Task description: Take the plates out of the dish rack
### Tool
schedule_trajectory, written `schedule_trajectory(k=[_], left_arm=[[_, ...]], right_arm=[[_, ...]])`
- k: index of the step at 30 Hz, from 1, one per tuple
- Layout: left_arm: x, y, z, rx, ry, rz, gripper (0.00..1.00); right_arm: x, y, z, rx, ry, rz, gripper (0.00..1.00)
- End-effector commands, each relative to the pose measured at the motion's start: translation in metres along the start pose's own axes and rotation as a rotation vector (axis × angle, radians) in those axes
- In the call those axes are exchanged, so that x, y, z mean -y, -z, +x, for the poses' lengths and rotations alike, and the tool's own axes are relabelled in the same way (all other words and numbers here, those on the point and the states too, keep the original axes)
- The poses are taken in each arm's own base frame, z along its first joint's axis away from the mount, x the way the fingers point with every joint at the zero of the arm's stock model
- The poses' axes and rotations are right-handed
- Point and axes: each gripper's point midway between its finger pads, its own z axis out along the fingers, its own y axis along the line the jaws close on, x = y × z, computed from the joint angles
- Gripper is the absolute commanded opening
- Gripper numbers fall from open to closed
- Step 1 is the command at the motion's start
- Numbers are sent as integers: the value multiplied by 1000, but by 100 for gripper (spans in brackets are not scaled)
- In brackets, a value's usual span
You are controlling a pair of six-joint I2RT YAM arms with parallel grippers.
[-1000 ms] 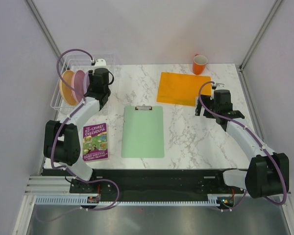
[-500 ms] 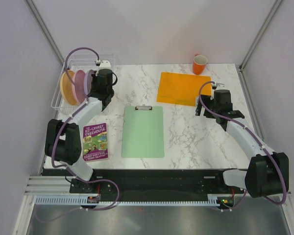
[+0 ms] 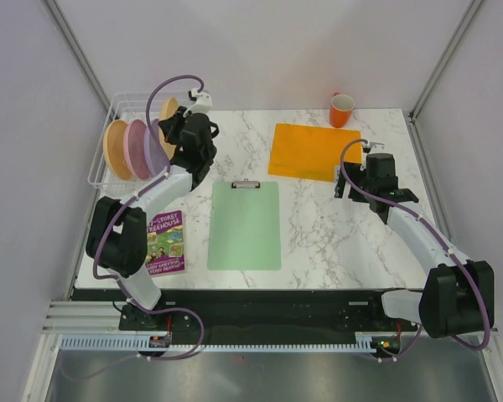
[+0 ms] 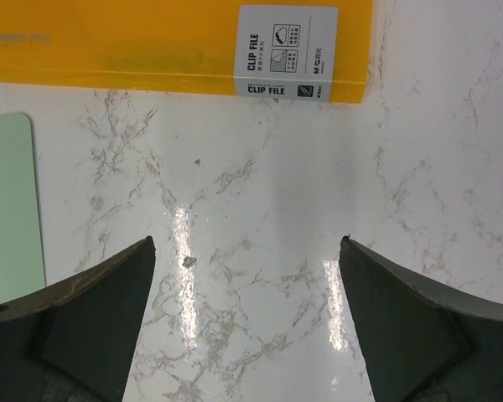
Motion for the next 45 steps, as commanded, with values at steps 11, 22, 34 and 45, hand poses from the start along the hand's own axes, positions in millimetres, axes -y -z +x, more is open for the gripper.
schedule_trajectory(k=[11, 22, 34, 45], left_arm=[[-49, 78, -63, 40, 395, 339, 2], [36, 178, -43, -146, 693, 982, 2], [80, 231, -46, -233, 843, 1215, 2], [78, 238, -44, -215, 875, 1236, 2]], right_arm=[[-40, 48, -58, 163, -28, -198, 98], [-112, 110, -86, 225, -141, -589, 98], [-169, 114, -54, 153, -180, -755, 95], [-175, 96, -37, 107, -168, -728, 36]])
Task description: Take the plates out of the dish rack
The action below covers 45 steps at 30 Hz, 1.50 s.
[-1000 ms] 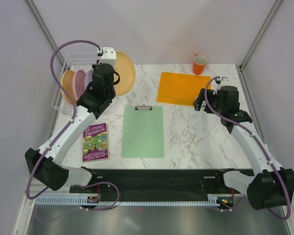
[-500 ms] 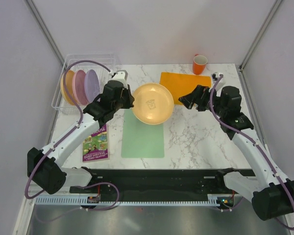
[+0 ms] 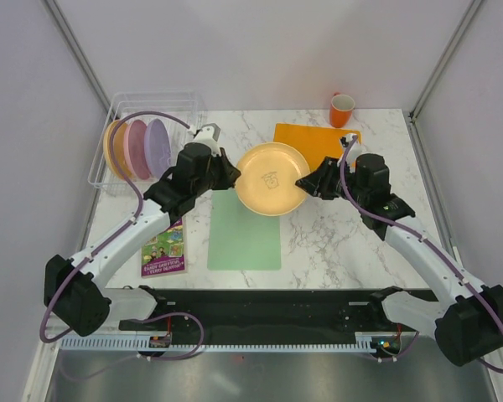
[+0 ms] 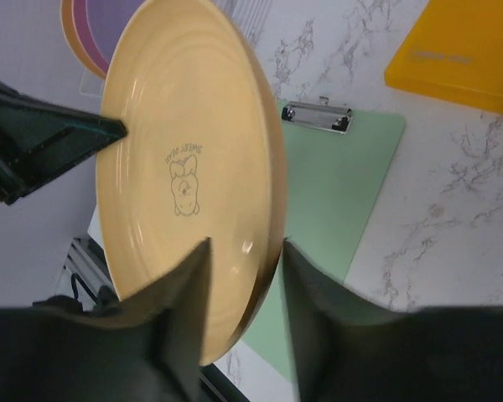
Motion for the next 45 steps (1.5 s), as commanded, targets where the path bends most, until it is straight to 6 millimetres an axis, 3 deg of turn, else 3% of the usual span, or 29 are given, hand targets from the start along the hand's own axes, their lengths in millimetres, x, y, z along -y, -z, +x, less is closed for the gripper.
schedule_trajectory(k=[1, 3, 4, 6, 9, 11, 14, 19, 26, 35, 38, 40, 44, 45], left_arm=[[19, 12, -21, 87, 52, 79, 2], [14, 14, -19, 95, 49, 60, 3], [11, 15, -18, 97, 40, 52, 20], [4, 19, -15, 106, 26, 30, 81], [-20, 23, -8, 111, 6, -75, 91], [-35, 29, -1, 111, -18, -134, 92], [-53, 40, 2, 135, -46, -199, 93], [-74, 56, 6, 174, -63, -270, 93], [-86, 85, -12, 284, -78, -323, 93], [-88, 98, -23, 321, -105, -344, 93], [-92, 98, -25, 326, -120, -372, 93], [-95, 97, -27, 324, -140, -393, 93], [-103, 98, -33, 331, -173, -457, 98], [-105, 99, -36, 332, -192, -469, 99]], right_arm=[[-4, -2, -13, 54, 16, -7, 0], [4, 0, -14, 67, 20, 42, 0], [5, 2, -18, 78, 41, 55, 0], [17, 10, -24, 111, 53, 142, 0], [41, 31, -35, 147, 74, 290, 0], [70, 51, -45, 166, 70, 422, 0], [110, 68, -40, 130, 27, 528, 0], [155, 67, -2, -23, -61, 610, 0], [182, 58, 29, -144, -116, 636, 0], [206, 58, 73, -272, -150, 671, 4], [211, 56, 80, -293, -157, 677, 10], [213, 54, 82, -300, -158, 675, 31], [218, 56, 78, -287, -136, 703, 50], [219, 58, 73, -268, -128, 717, 63]])
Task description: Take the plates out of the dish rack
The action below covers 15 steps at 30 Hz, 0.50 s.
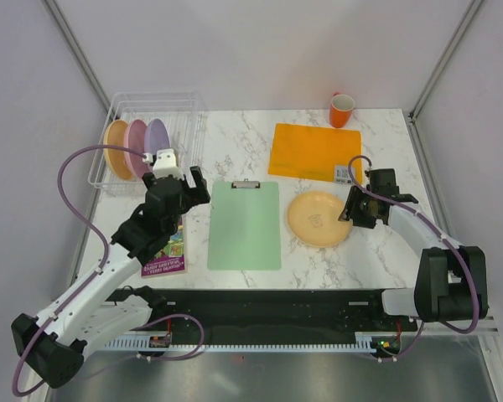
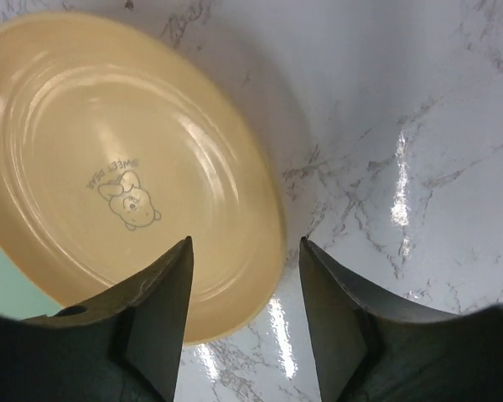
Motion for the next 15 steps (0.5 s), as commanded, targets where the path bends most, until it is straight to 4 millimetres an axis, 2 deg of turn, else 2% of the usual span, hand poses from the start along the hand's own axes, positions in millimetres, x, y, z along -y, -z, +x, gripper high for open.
schedule_trajectory(k=[1, 3, 5, 6, 8, 9, 12, 15], left_arm=[[-14, -3, -29, 67, -76, -89, 100], [-21, -10, -32, 58, -132, -123, 100], [-29, -21, -29, 33, -179, -170, 100], [-41, -25, -37, 37, -191, -211, 100], [-48, -35, -43, 28, -191, -221, 100], [-59, -44, -50, 22, -193, -254, 100], [-74, -62, -65, 42, -229, -327, 100], [-83, -76, -86, 82, -315, -406, 100]], right_arm=[[2, 11, -21, 96, 24, 27, 64], [3, 29, -37, 162, 46, 61, 66], [-1, 66, -67, 304, 64, 82, 67], [-4, 88, -77, 379, 83, 82, 68], [-12, 118, -96, 475, 92, 75, 77], [-15, 134, -101, 522, 98, 67, 82], [-26, 150, -108, 561, 114, 26, 84], [-27, 142, -106, 532, 112, 12, 84]])
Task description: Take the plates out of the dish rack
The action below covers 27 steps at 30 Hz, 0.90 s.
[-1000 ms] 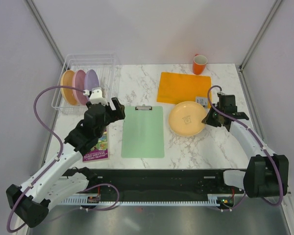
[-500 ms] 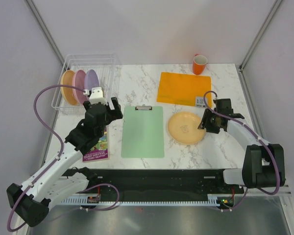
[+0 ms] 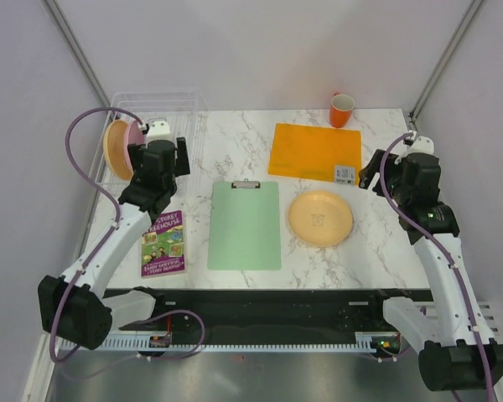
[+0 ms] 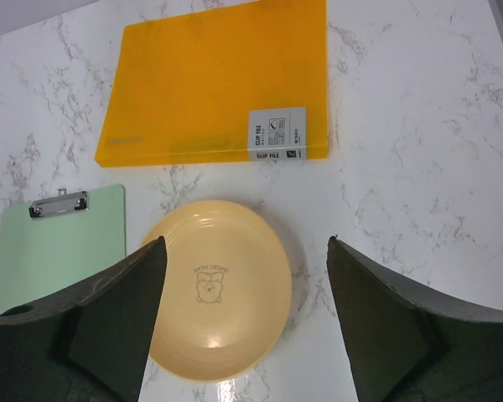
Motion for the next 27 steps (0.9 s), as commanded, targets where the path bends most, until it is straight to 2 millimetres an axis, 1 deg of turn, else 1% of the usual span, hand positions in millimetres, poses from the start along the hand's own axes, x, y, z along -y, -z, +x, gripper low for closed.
schedule_trajectory(k=[1, 3, 4, 5, 6, 7, 8, 9, 11, 13, 14, 16, 18, 19, 20, 21, 22, 25, 26, 27], left_arm=[[-9, -27, -40, 89, -137, -116, 100], [-14, -38, -50, 95, -166, -162, 100], [-12, -49, -42, 69, -191, -174, 100], [-12, -54, -42, 64, -203, -191, 100], [-17, -58, -46, 65, -204, -220, 100], [-20, -62, -46, 60, -204, -243, 100], [-20, -72, -37, 34, -228, -256, 100], [-23, -74, -41, 38, -226, -277, 100], [-26, -83, -36, 23, -239, -310, 100], [-29, -90, -37, 24, -241, -327, 100], [-29, -95, -33, 13, -251, -332, 100], [-32, -101, -32, 8, -248, -345, 99], [-33, -108, -26, -9, -255, -359, 96], [-33, -109, -25, -12, -254, -365, 94], [-33, -111, -23, -15, -252, -365, 87], [-33, -113, -19, -22, -254, -366, 83], [-33, -113, -18, -26, -255, -368, 76], [-34, -116, -11, -36, -245, -369, 67], [-35, -117, -8, -42, -241, -373, 64], [-36, -117, -6, -44, -238, -378, 59]], right_arm=[[6, -9, 15, -69, 13, 22, 85], [7, -17, 24, -100, 10, 25, 85], [7, -18, 27, -110, 8, 23, 85], [8, -21, 32, -121, 7, 25, 86], [8, -22, 32, -118, 6, 24, 86], [8, -23, 32, -117, 4, 23, 85], [9, -24, 33, -116, 5, 25, 85], [9, -25, 32, -113, 6, 24, 85], [8, -26, 33, -115, 10, 22, 85], [9, -29, 33, -119, 15, 24, 86], [9, -30, 34, -122, 16, 25, 86], [10, -34, 37, -133, 16, 27, 86], [11, -39, 41, -145, 16, 31, 85], [11, -40, 41, -144, 17, 32, 85], [12, -42, 44, -152, 16, 34, 85], [12, -44, 45, -154, 17, 33, 85], [12, -45, 46, -157, 17, 33, 84], [14, -48, 50, -168, 18, 38, 85], [10, -48, 50, -172, 16, 15, 84], [10, -48, 51, -174, 15, 15, 84]])
